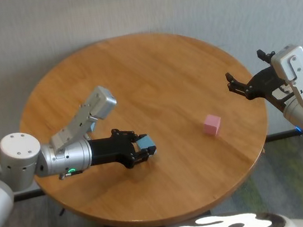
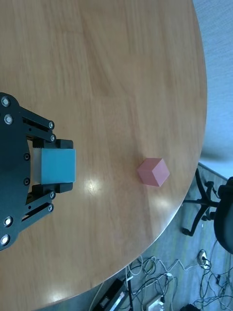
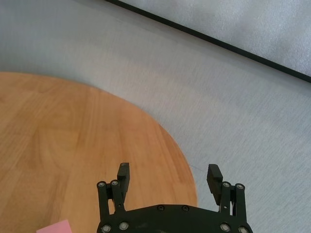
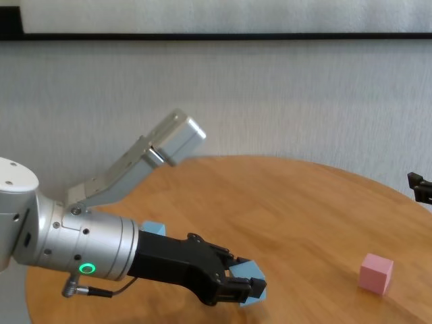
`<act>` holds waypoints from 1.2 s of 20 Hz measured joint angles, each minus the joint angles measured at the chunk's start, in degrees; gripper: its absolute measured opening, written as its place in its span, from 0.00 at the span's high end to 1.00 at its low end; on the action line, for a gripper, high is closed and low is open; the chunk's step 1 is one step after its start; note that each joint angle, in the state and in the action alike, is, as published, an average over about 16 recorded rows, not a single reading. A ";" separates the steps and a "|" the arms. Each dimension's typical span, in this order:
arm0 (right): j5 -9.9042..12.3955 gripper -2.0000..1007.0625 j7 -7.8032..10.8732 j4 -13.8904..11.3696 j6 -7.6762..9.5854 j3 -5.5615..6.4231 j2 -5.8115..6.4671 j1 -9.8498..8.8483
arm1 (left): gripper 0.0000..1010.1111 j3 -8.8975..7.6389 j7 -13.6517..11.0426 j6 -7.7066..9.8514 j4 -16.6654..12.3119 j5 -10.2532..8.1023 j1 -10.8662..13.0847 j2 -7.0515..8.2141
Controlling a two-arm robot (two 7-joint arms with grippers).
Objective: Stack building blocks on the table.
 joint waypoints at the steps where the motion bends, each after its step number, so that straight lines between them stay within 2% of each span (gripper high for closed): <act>1: 0.00 0.00 0.00 0.00 0.00 0.00 0.00 0.00 | 0.61 0.14 -0.06 -0.08 0.22 0.04 -0.14 -0.07; 8: 0.00 0.00 0.00 0.00 0.00 0.00 0.00 0.00 | 0.61 1.13 -0.09 -0.84 1.13 0.88 -0.82 -0.33; 14: 0.00 0.00 0.00 0.00 0.00 0.00 0.00 0.00 | 0.60 1.26 -0.05 -1.02 1.14 1.12 -0.86 -0.31; 19: 0.00 0.00 0.00 0.00 0.00 0.00 0.00 0.00 | 0.54 1.14 -0.10 -0.95 1.03 0.99 -0.77 -0.27; 24: 0.00 0.00 0.00 0.00 0.00 0.00 0.00 0.00 | 0.43 0.82 -0.04 -1.04 0.81 0.65 -0.60 -0.22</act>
